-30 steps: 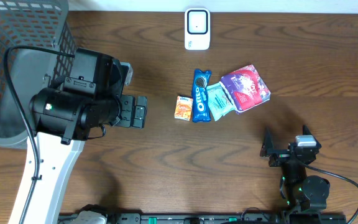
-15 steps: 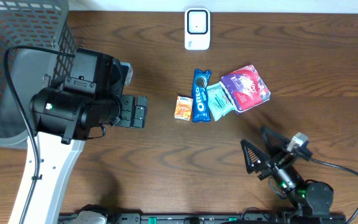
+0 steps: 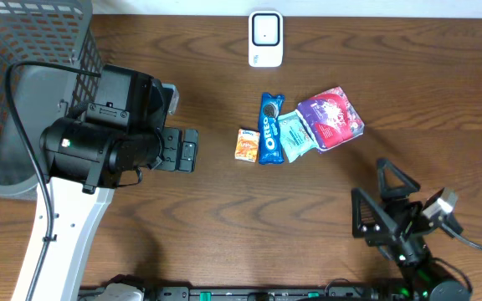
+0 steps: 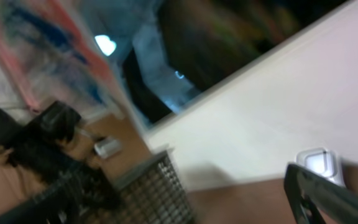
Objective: Scan the item barcode
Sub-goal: 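Retract the left gripper to the basket side and raise the right arm, then reach the right gripper to the purple-red pack and grasp it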
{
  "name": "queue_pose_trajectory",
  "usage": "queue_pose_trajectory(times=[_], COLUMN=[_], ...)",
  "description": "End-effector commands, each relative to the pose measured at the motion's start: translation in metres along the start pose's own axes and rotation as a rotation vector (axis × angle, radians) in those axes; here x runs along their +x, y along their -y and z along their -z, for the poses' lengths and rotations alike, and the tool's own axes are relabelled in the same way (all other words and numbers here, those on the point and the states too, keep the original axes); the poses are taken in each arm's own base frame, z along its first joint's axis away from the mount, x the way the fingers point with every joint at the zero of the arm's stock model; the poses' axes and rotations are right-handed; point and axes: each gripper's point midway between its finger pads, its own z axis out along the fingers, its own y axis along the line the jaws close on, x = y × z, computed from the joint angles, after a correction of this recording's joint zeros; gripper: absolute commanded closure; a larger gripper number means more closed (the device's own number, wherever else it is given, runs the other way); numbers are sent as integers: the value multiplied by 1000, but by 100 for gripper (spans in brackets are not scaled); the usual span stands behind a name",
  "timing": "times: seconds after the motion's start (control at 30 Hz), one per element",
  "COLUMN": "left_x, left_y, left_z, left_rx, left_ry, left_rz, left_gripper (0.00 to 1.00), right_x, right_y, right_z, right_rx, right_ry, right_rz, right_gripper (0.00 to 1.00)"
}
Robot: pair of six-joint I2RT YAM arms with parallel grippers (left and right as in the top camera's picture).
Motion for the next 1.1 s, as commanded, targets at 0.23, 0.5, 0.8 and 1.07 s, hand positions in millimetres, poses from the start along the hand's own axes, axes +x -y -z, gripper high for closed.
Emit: queue_pose_trajectory(times=[0.23, 0.5, 0.8, 1.07], left_x=[-2, -2, -2, -2], left_y=[-3, -3, -3, -3], left_z=[1, 1, 1, 1], left_rx=[-14, -14, -14, -14], left_ry=[4, 4, 4, 4], left_rz=[6, 6, 6, 6], left_gripper=[2, 2, 2, 2], right_x=[-25, -20, 2, 28], right_y=[24, 92, 138, 203], right_z=[-41, -70, -104, -90], right_rx=[303, 579, 562, 669], right_ry=[-402, -799, -989, -1076], right_rz=[346, 284, 267, 147], right_gripper=[1, 1, 1, 1])
